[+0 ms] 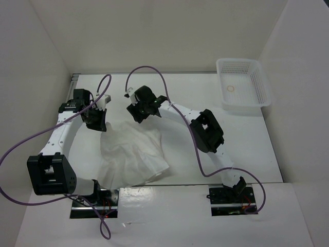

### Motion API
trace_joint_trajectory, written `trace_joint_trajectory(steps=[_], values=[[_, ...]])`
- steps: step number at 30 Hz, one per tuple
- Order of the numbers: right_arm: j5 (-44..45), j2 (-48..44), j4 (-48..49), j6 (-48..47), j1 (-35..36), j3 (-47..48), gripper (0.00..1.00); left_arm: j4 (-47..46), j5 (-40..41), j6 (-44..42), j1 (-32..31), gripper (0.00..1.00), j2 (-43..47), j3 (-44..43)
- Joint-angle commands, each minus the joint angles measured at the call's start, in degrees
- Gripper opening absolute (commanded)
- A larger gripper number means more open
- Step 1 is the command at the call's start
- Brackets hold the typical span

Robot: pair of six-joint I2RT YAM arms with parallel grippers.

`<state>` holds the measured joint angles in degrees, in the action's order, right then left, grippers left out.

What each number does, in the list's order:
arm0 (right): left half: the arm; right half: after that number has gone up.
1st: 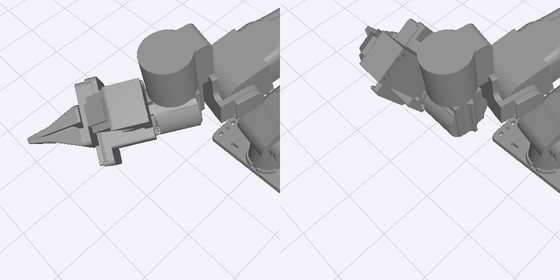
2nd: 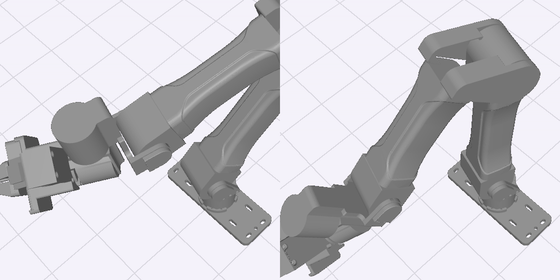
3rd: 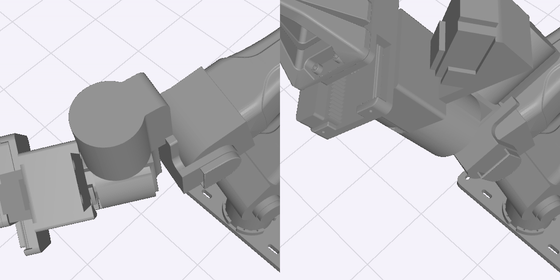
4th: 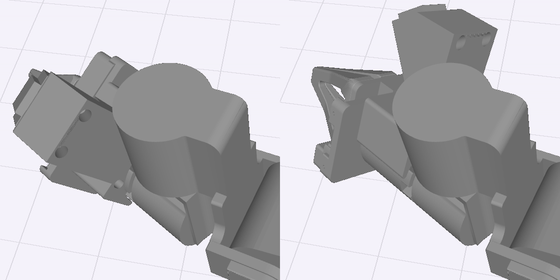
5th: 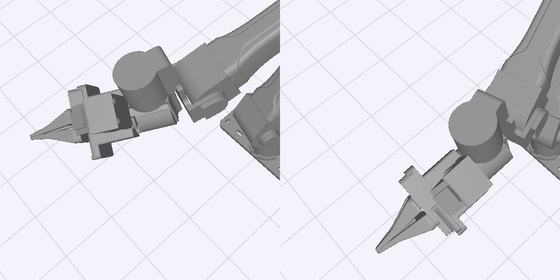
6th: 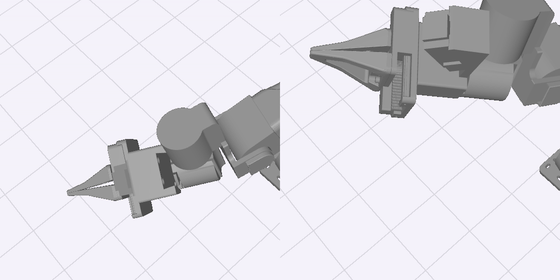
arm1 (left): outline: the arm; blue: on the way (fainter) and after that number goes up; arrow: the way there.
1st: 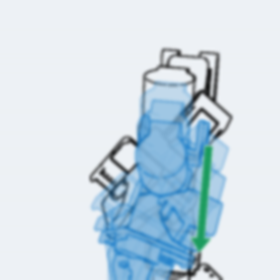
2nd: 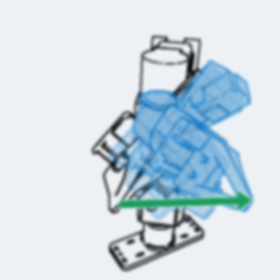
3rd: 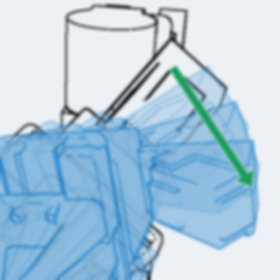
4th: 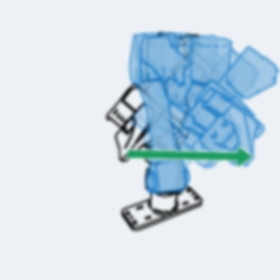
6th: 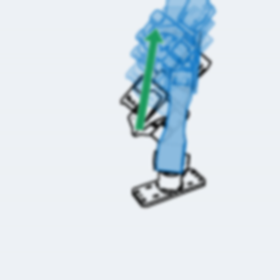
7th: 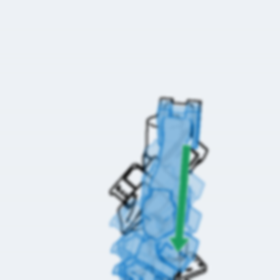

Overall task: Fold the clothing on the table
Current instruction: Flatten the skirt out

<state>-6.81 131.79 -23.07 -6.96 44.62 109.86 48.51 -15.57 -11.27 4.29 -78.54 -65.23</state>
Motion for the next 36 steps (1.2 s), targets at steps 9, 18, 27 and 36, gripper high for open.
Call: trace_joint_trajectory(steps=[9,18,27,36], values=[[0.4,4.5,-0.4,-0.6,0.2,6.7,0.59,-0.3,-1.1,1.1,-0.3,0.08,2.3,-0.5],[0.4,6.4,-0.9,-1.1,0.2,7.2,0.57,-0.3,-1.7,1.1,-0.3,0.08,2.3,0.0],[0.9,8.5,-1.5,-2.2,0.2,8.3,0.55,-0.3,-1.7,1.1,-0.3,0.08,3.4,0.0],[2.8,10.9,-2.5,-2.7,0.2,10.1,0.43,-0.3,-1.7,0.5,-0.3,0.08,3.9,0.0]])
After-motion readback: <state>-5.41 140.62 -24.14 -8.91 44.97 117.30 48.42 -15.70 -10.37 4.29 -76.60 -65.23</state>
